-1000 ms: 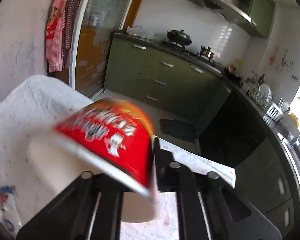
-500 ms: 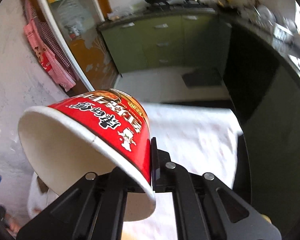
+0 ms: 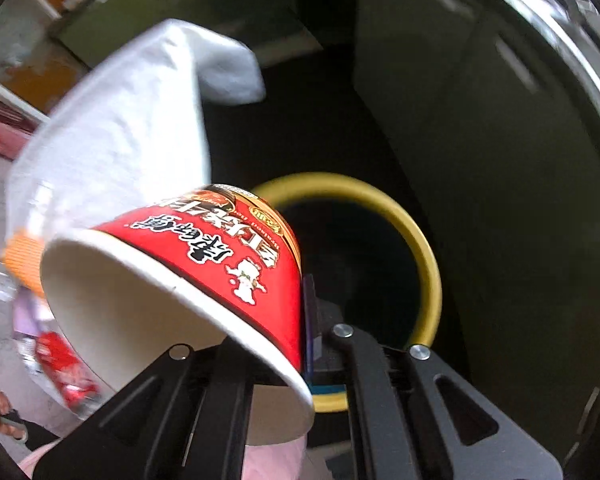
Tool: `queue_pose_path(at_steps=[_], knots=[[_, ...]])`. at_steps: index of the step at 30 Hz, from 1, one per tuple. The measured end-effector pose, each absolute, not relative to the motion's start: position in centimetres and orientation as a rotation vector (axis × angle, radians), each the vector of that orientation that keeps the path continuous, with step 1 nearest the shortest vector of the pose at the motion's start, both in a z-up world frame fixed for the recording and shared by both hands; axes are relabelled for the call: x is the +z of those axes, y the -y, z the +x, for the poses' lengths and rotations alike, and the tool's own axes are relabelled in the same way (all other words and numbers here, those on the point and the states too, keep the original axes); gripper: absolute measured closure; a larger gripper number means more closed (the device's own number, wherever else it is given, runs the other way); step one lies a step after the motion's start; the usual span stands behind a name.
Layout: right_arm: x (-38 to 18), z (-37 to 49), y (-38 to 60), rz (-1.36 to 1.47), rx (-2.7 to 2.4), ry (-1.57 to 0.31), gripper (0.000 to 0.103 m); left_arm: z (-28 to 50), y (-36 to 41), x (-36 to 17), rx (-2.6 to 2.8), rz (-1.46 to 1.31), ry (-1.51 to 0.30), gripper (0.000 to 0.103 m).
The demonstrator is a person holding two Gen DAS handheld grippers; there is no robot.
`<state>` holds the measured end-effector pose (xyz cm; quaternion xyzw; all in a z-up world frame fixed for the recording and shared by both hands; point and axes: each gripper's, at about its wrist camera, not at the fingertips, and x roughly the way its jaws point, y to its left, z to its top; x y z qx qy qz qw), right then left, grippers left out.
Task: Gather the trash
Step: 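Carry the noodle cup with the right gripper and drop it into the bin, then grasp the brown square plastic tray with the left gripper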
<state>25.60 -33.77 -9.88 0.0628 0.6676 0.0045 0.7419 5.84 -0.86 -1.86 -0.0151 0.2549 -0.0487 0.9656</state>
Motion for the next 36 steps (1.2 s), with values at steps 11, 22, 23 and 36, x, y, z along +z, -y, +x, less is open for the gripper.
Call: queue_pose_path(at_steps=[11, 22, 23, 36], knots=[[-15.3, 27.2, 35.8, 0.188, -0.028, -1.511, 0.059, 6.8, 3.2, -1.6, -0.122, 0.012, -0.551, 0.005], [-12.3, 25.1, 34.0, 0.201, 0.069, -1.413, 0.058, 9.2, 0.6, -2.8, -0.134, -0.004, -0.659, 0.005], [-12.1, 24.9, 33.5, 0.197, 0.082, -1.411, 0.058, 9.5, 0.2, -2.7, -0.127, 0.009, -0.669, 0.005], [-12.9, 26.5, 28.4, 0.141, 0.19, -1.419, 0.058, 15.3, -9.2, -8.6, -0.094, 0.042, -0.981, 0.005]])
